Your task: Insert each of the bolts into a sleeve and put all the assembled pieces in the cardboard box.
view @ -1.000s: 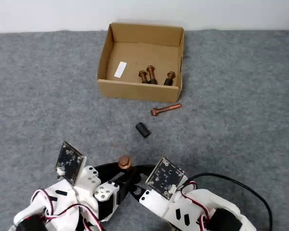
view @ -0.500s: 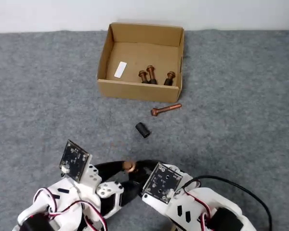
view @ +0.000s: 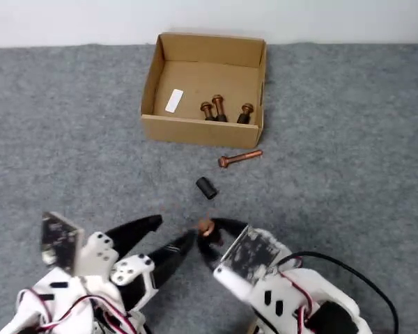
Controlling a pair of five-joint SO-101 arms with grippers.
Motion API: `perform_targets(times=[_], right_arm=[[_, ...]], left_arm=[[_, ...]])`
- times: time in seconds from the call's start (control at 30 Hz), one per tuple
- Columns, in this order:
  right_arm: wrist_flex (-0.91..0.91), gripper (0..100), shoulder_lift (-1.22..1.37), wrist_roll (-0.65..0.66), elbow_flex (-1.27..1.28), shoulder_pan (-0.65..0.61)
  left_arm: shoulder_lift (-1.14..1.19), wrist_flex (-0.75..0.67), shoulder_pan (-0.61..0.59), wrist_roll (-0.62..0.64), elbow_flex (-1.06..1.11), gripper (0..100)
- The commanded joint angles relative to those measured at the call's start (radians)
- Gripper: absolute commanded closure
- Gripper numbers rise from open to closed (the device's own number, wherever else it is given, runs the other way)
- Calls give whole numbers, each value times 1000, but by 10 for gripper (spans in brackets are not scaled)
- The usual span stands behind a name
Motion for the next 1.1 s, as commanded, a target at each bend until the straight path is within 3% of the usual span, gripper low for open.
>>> perform_targets(times=[0.0,0.07,0.27,0.47,0.63,0.83,1.07], right_arm=[[-18,991,82,-129,-106,173],[2,991,199,-227,-173,245],[-2,991,648,-420,-494,323],[-110,991,1040,-451,-804,392],[-226,991,1305,-448,-996,437],[-340,991,1575,-350,-1183,440],[-469,991,1850,-153,-1306,466]], left_arm=[[0,3,-92,-34,-56,919],[-2,5,-176,-87,-44,1000],[-3,12,-454,-321,185,996],[-37,-193,-614,-474,513,996],[-123,-293,-618,-479,757,995],[-114,-391,-620,-465,829,995],[-114,-413,-646,-249,829,995]])
